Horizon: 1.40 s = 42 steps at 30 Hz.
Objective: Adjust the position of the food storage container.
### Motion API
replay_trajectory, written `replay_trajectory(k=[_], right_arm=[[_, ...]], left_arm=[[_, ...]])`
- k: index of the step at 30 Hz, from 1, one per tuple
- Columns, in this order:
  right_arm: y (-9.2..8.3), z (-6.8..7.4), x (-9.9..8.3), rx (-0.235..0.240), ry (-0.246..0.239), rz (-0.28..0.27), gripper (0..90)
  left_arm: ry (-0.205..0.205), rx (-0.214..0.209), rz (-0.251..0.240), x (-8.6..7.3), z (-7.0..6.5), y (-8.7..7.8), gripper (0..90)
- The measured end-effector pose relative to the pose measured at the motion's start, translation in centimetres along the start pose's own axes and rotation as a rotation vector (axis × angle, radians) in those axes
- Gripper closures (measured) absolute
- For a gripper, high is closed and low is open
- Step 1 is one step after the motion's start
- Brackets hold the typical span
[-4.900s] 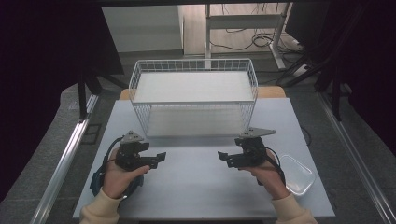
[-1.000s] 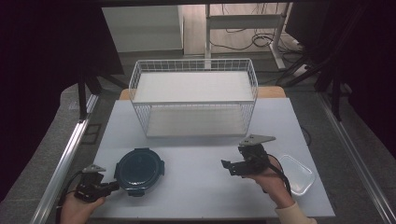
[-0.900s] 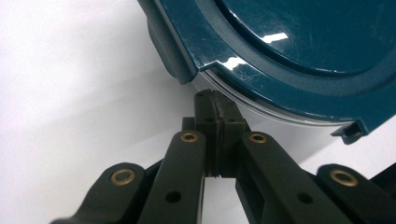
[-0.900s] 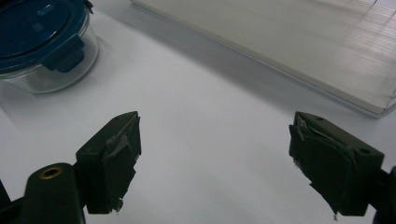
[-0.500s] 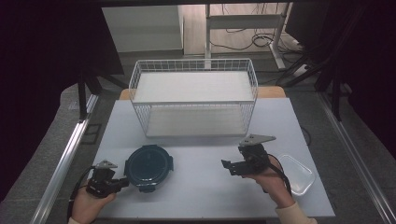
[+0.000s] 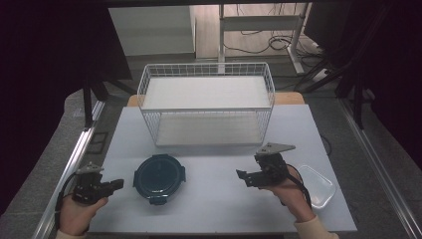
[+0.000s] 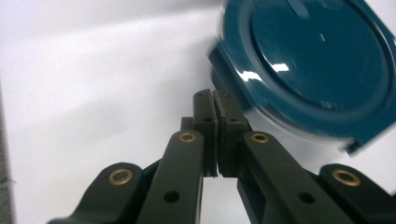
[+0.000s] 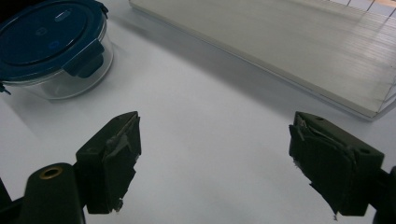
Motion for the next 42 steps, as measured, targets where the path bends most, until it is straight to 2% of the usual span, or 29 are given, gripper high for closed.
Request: replay_trajectory(k=[4, 9, 11, 13, 16, 20, 29, 36, 42], right_arm=[[0.1, 0.1, 0.0, 0.0, 0.0, 0.002, 16.7], [0.1, -0.1, -0.1, -0.002, 0.005, 0.003, 16.7], [0.0, -0.1, -0.2, -0.003, 0.007, 0.003, 16.6], [0.0, -0.1, -0.1, 0.0, 0.004, 0.001, 16.7], [0.0, 0.1, 0.0, 0.003, 0.0, -0.001, 16.6], [0.0, 0.1, 0.0, 0.004, -0.003, -0.001, 16.7], [0.1, 0.1, 0.1, 0.004, -0.006, 0.003, 16.6], [0.0, 0.1, 0.3, 0.004, -0.005, -0.003, 16.7], [0.0, -0.1, 0.4, 0.004, -0.006, -0.007, 16.6]], left_arm=[[-0.002, -0.017, 0.024, 0.7, 0.2, 1.6, 88.3], [0.008, -0.057, 0.046, 0.7, -0.6, 2.8, 89.0], [0.013, -0.033, 0.048, 0.9, -0.7, 2.8, 90.0], [0.003, -0.044, 0.035, 1.1, -0.8, 2.7, 90.0], [0.013, -0.035, 0.034, 1.2, -1.0, 2.6, 90.0], [-0.003, -0.056, 0.025, 1.2, -0.8, 2.7, 90.0], [-0.007, -0.052, 0.021, 1.4, -1.0, 3.1, 90.0], [0.013, -0.074, 0.024, 1.9, -2.3, 3.9, 90.0], [0.057, -0.086, 0.033, 2.6, -4.2, 5.1, 90.0]])
Point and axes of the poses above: each handheld gripper's, and its own axes: y roughly forward along the jaws, x roughly out of its top, z roughly to its left, the point moved 6 cm from there along y, roughly forward along the jaws, and after that the axes turned 2 degrees about -x, right-handed, at the moved point
